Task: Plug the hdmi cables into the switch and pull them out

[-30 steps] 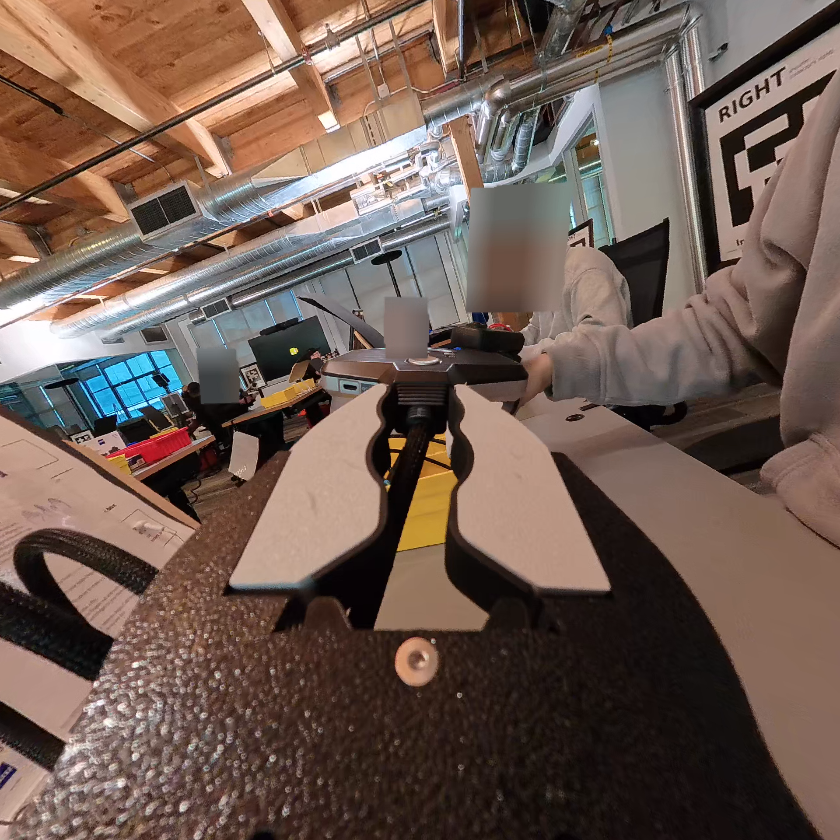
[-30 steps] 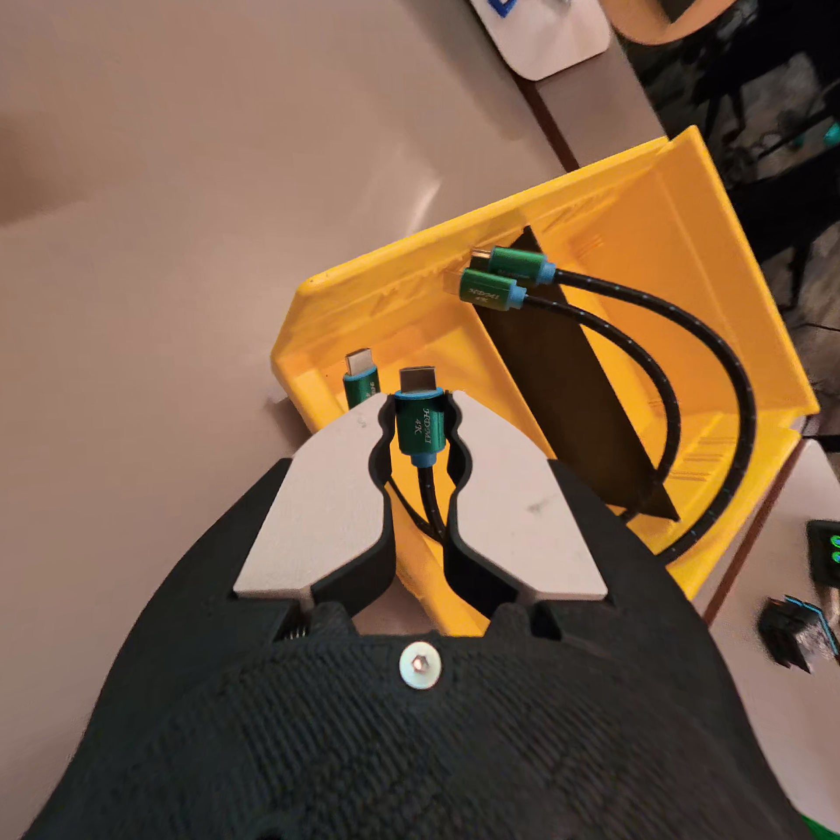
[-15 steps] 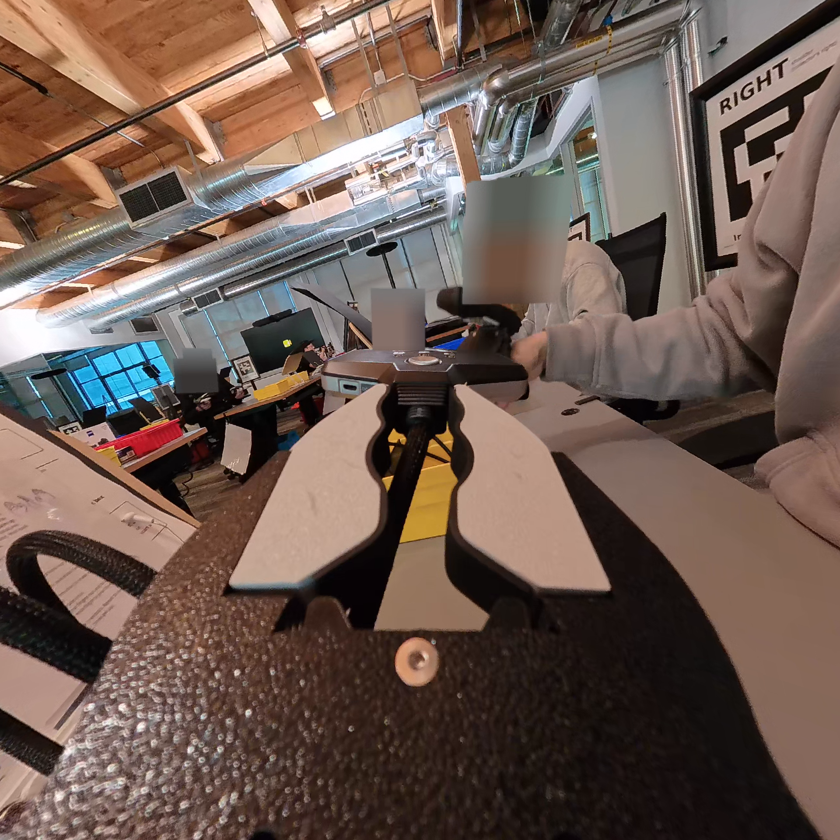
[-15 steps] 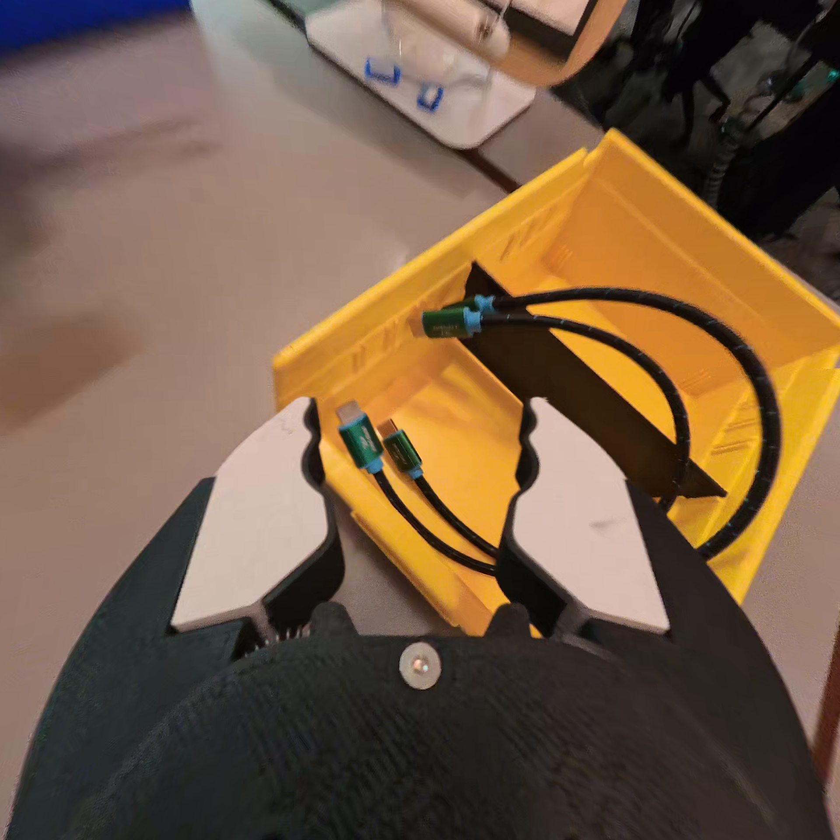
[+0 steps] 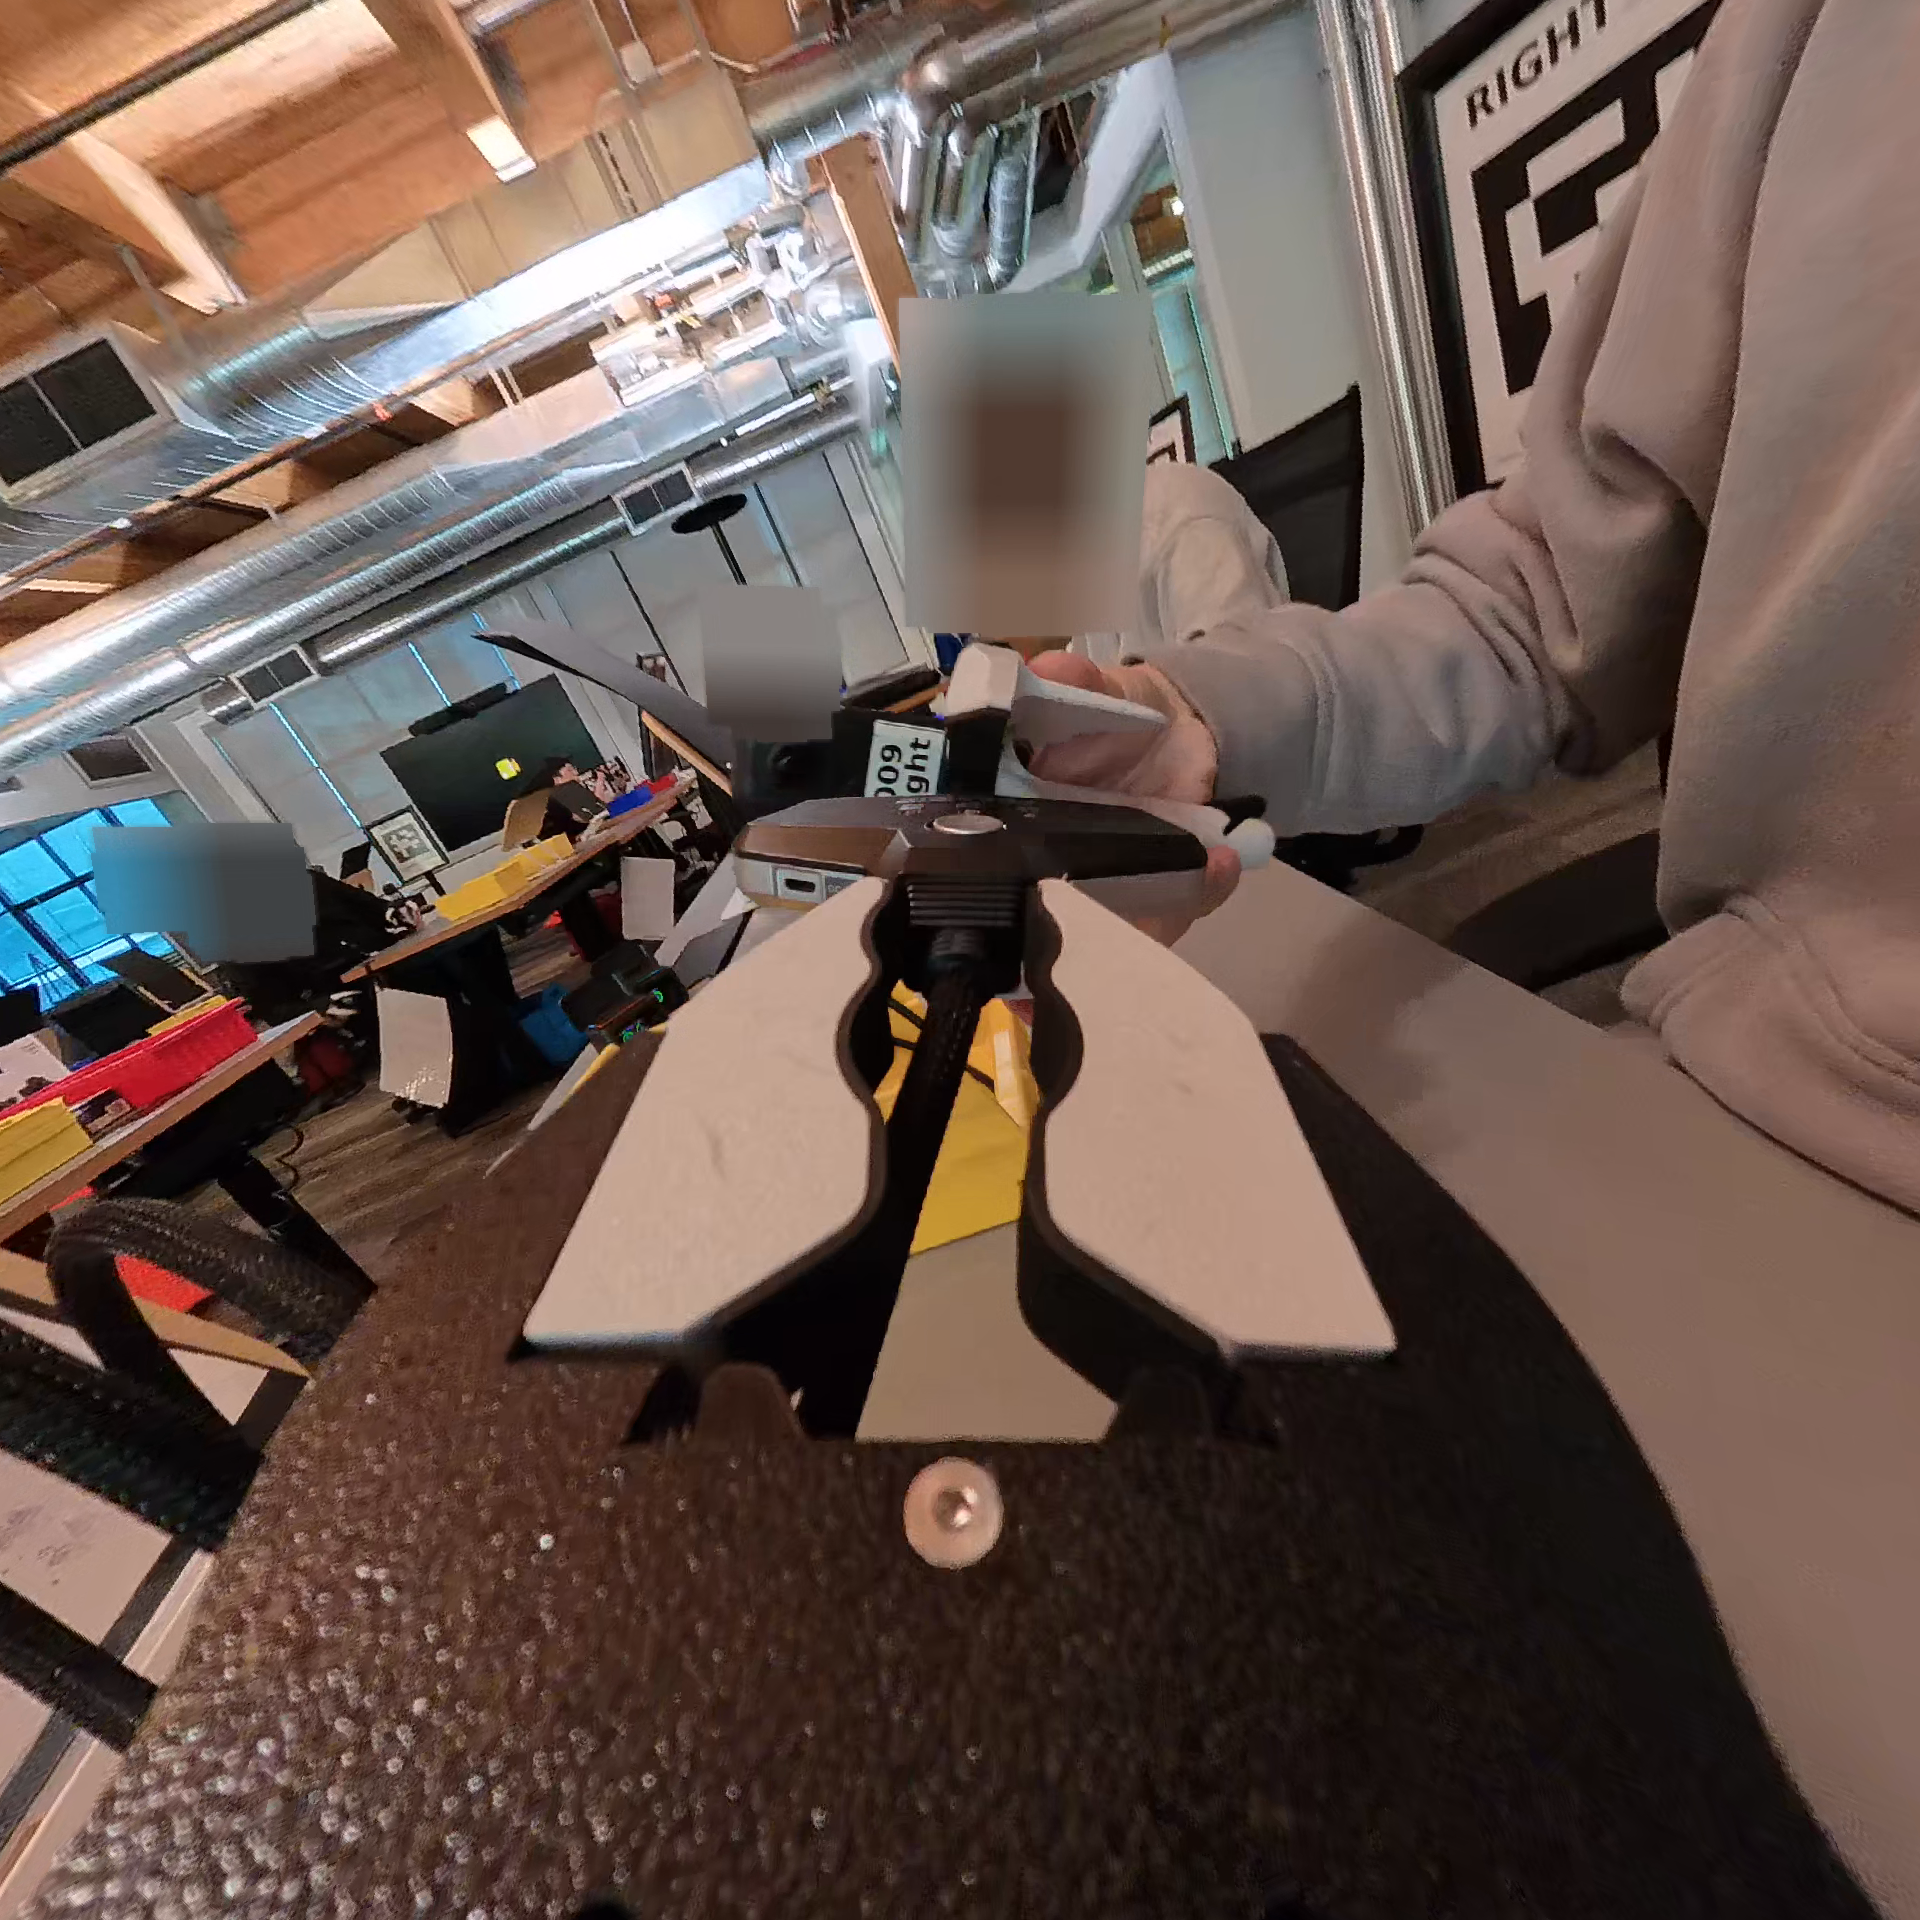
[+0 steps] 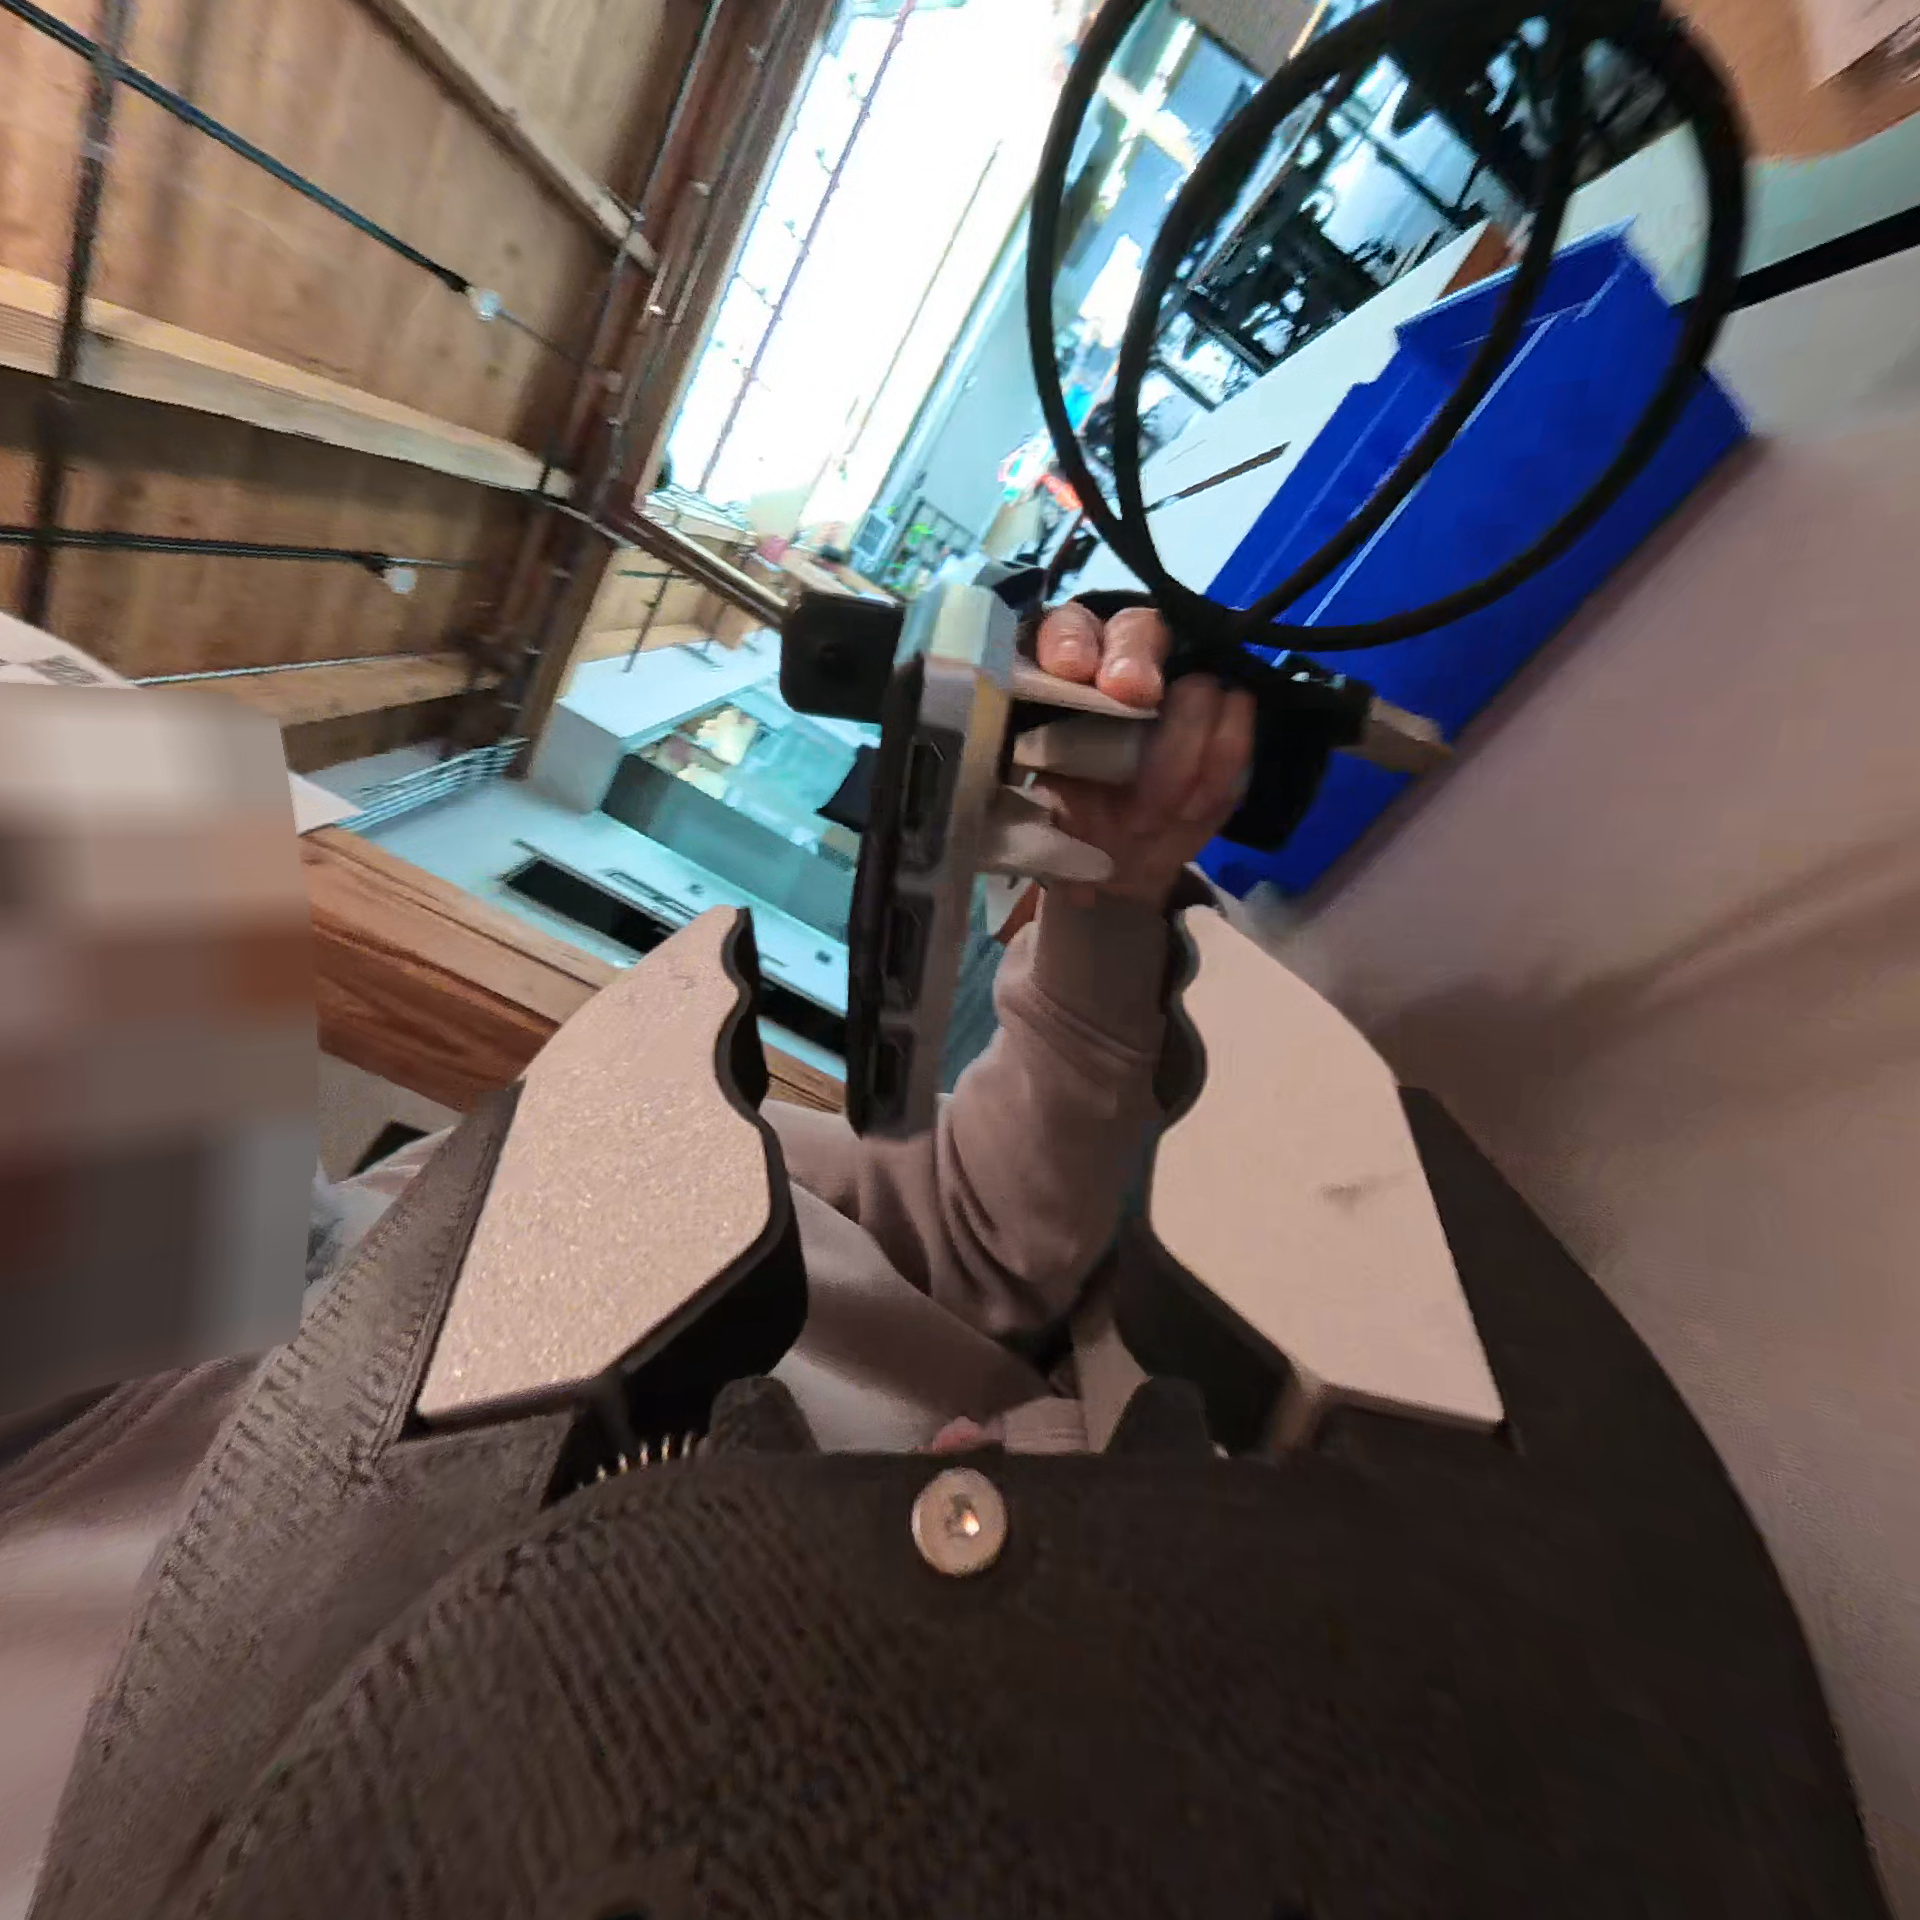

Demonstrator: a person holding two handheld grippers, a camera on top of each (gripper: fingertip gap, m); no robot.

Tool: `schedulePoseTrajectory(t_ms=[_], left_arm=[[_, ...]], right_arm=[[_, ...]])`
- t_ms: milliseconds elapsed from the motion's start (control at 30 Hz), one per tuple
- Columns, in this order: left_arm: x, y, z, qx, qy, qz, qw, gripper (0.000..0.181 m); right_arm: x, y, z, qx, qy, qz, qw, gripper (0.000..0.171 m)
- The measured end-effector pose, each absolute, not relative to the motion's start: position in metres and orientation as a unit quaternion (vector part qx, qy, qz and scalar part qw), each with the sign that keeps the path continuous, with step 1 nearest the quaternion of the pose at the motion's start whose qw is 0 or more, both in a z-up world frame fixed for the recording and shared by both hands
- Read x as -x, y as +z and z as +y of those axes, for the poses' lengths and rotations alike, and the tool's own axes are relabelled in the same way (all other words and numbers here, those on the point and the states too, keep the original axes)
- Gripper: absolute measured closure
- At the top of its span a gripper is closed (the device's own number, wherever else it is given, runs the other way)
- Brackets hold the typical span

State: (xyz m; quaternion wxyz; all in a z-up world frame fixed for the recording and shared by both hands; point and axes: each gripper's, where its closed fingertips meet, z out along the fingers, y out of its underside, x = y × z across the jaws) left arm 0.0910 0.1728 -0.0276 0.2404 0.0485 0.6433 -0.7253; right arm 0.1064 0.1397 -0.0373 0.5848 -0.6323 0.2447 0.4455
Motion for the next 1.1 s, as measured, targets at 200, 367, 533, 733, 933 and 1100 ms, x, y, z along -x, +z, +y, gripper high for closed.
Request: schedulePoseTrajectory(t_ms=[200, 367, 533, 733, 933, 1100], left_arm=[[-0.094, -0.038, 0.162, -0.055, -0.699, 0.669, 0.245, 0.159], [-0.095, -0.042, 0.154, -0.059, -0.692, 0.677, 0.243, 0.159], [-0.096, -0.043, 0.152, -0.063, -0.684, 0.68, 0.255, 0.159], [-0.099, -0.046, 0.151, -0.063, -0.678, 0.684, 0.262, 0.159], [-0.105, -0.041, 0.151, -0.029, -0.675, 0.682, 0.282, 0.147], [-0.1, -0.008, 0.162, 0.002, -0.701, 0.636, 0.323, 0.113]], right_arm=[[-0.087, -0.048, 0.157, 0.65, 0.464, 0.229, 0.556, 0.117], [-0.094, -0.039, 0.161, 0.624, 0.459, 0.245, 0.583, 0.129], [-0.098, -0.045, 0.161, 0.625, 0.452, 0.258, 0.581, 0.148], [-0.1, -0.047, 0.16, 0.615, 0.449, 0.236, 0.603, 0.148], [-0.105, -0.046, 0.156, 0.602, 0.446, 0.234, 0.62, 0.148], [-0.126, -0.032, 0.141, 0.58, 0.423, 0.244, 0.652, 0.148]])
